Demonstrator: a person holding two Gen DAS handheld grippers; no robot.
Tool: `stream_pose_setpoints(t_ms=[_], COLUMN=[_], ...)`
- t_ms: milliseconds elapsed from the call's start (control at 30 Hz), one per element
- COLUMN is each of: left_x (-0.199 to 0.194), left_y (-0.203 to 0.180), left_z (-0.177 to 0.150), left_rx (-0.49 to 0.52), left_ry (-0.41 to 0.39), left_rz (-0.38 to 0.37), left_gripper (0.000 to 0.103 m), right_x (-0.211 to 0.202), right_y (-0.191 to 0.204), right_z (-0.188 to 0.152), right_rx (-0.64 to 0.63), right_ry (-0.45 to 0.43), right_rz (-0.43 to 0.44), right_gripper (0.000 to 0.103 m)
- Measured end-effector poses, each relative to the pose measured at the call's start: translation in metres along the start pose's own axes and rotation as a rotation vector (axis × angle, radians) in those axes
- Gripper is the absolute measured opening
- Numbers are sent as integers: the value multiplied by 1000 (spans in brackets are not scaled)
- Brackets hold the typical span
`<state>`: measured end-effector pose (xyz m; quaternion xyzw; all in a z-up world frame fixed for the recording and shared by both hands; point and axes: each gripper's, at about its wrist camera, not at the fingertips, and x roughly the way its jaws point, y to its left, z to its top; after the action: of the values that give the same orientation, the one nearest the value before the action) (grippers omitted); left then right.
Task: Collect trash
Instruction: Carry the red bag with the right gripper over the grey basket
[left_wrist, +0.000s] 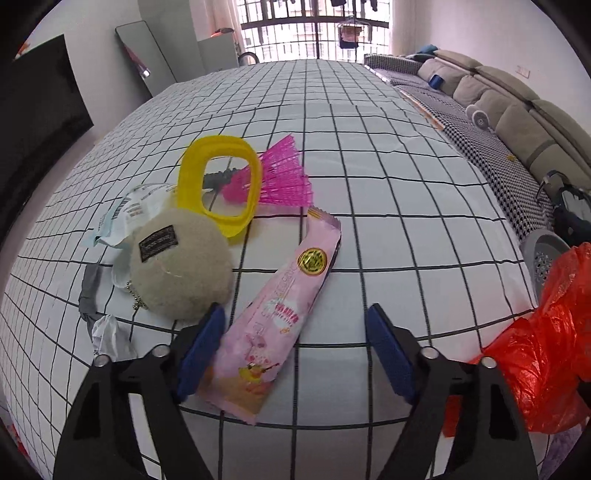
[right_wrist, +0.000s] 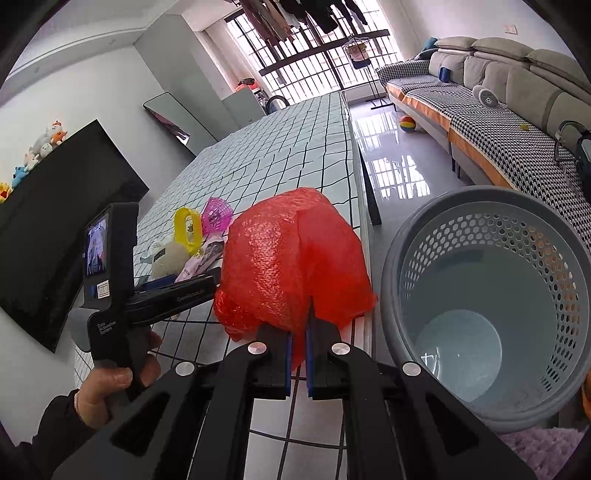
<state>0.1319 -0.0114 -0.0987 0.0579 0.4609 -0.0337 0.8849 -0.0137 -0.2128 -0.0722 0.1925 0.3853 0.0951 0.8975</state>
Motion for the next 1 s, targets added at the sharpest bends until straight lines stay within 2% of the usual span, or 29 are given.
stream_pose_setpoints(t_ms=[67,100,133,167,333,533,800,1000], left_x=[-4,-6,-7,-10,-29,-75,-112,-106], left_y=[-4,-7,-10,-12,-25,-51,-126,-180], left_z=[-1,-4,-6,-9,-18,-22,-27,-39], left_rx=[14,19,23,28,40,64,185,278], left_ry=[0,0,2,3,-28,-106,-168,-129], left_rz=[-26,-37,-53,-62,-85,-136,-251,-314], left_gripper=[48,42,27,26,24,24,24,25], right_x=[-1,-1,-2,-4,-11,-38,-81,-93], right_y=[-1,-1,-1,-2,-5,-14,-58,-102], right_z=[0,0,0,0,0,6,7,-2], right_rx=[5,6,6,7,4,3,30,73], right_ry=[-2,-3,-4,-4,-12,-50,-92,-82], right_rz=[0,0,0,1,-7,-61,-240,-365], right_gripper=[5,5,5,5,5,5,5,6])
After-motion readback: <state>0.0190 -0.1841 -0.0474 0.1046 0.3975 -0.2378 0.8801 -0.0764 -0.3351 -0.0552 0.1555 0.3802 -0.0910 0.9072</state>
